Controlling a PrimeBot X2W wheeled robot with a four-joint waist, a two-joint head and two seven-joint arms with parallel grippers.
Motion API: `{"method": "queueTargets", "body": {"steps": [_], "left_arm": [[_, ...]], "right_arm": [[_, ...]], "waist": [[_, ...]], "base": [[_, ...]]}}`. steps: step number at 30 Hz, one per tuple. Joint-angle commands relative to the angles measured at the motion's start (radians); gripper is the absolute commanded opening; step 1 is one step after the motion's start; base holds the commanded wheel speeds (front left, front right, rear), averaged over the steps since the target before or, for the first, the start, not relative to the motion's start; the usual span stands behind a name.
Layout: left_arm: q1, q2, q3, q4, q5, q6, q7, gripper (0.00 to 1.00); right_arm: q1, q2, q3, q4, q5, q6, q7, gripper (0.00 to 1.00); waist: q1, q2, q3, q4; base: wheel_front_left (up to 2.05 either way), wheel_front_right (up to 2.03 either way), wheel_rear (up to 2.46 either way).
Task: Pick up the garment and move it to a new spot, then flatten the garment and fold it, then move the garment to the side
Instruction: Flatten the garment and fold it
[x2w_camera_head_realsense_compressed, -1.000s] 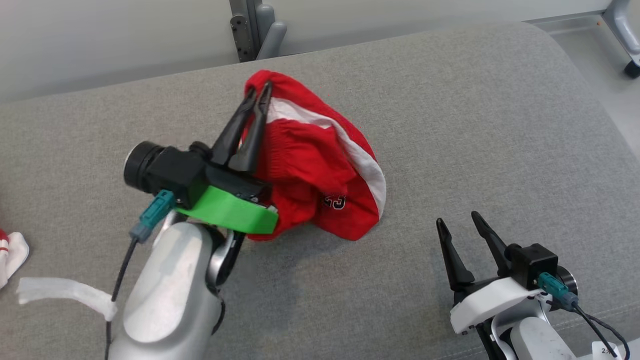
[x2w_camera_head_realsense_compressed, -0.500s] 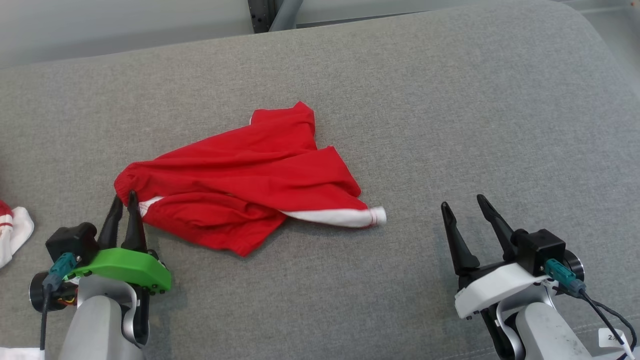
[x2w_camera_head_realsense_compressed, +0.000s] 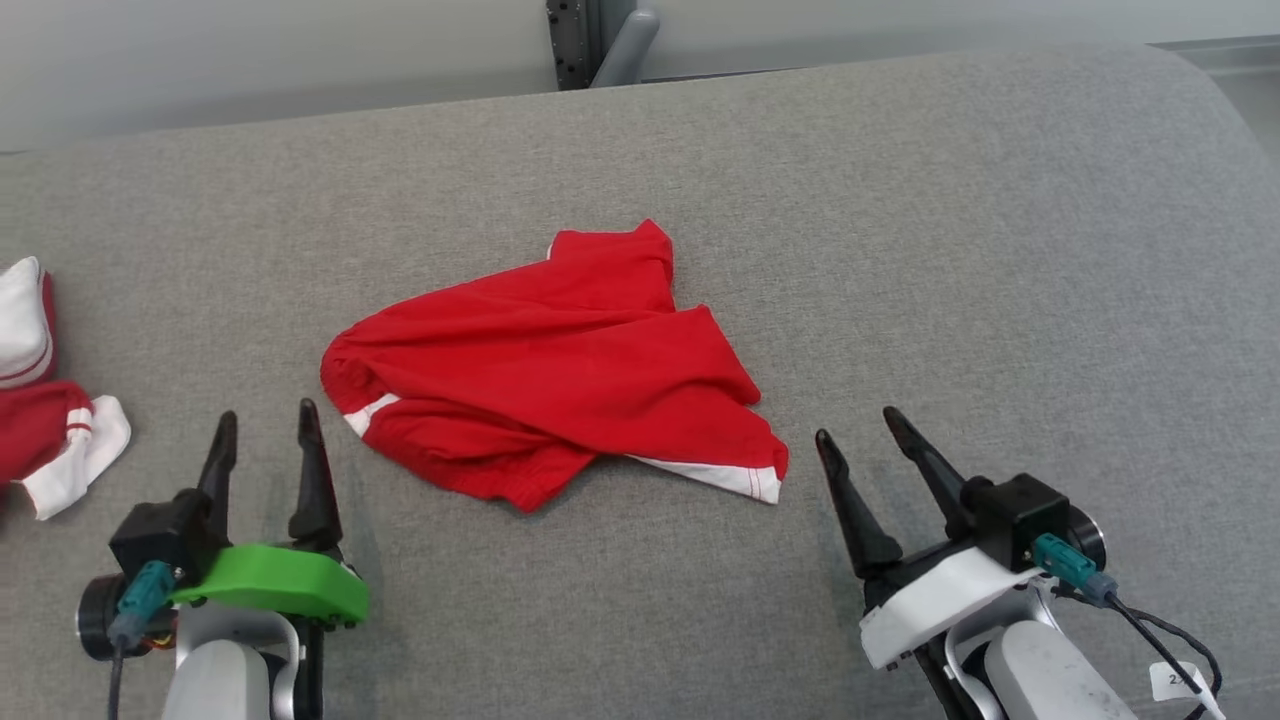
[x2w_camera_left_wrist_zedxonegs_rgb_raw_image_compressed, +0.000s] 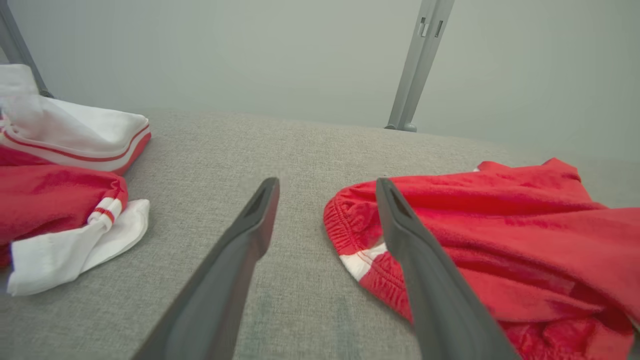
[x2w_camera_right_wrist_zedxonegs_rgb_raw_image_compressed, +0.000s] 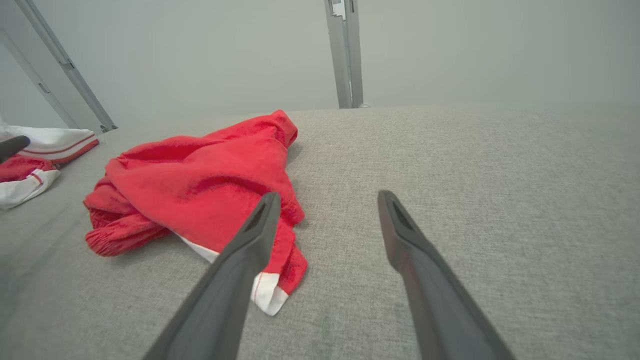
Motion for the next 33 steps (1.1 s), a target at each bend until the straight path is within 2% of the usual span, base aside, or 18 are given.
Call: {"method": "queueTargets", "body": {"steps": [1, 8, 14, 21, 33], "left_arm": [[0.028, -0.001, -0.02, -0.015, -0.002, -0.005, -0.001, 1.0], [0.079, -0.001, -0.157, -0.052, -0.093, 0.007, -0.001, 1.0], [0.096, -0.001, -0.212, -0.068, -0.107, 0.03, -0.001, 1.0], [0.092, -0.002, -0.215, -0.081, -0.108, 0.036, -0.001, 1.0], [0.071, -0.001, -0.242, -0.113, -0.1, 0.038, -0.001, 1.0]], "right_arm": [[0.004, -0.012, 0.027, 0.007, 0.016, -0.001, -0.003, 1.0], [-0.051, -0.049, 0.101, 0.108, 0.057, -0.001, -0.003, 1.0], [-0.077, -0.063, 0.125, 0.202, 0.103, -0.001, -0.003, 1.0], [-0.082, -0.061, 0.107, 0.253, 0.145, -0.001, -0.003, 1.0], [-0.035, -0.042, 0.061, 0.231, 0.153, -0.001, -0.003, 1.0]], "waist": [[0.0, 0.0094, -0.01, 0.034], [0.0, 0.0094, 0.004, 0.134], [0.0, 0.0094, 0.019, 0.207], [0.0, 0.0094, 0.032, 0.225], [0.0, 0.0094, 0.044, 0.204]], "base": [[0.0, 0.0, 0.0], [0.0, 0.0, 0.0], [0.0, 0.0, 0.0], [0.0, 0.0, 0.0], [0.0, 0.0, 0.0]]}}
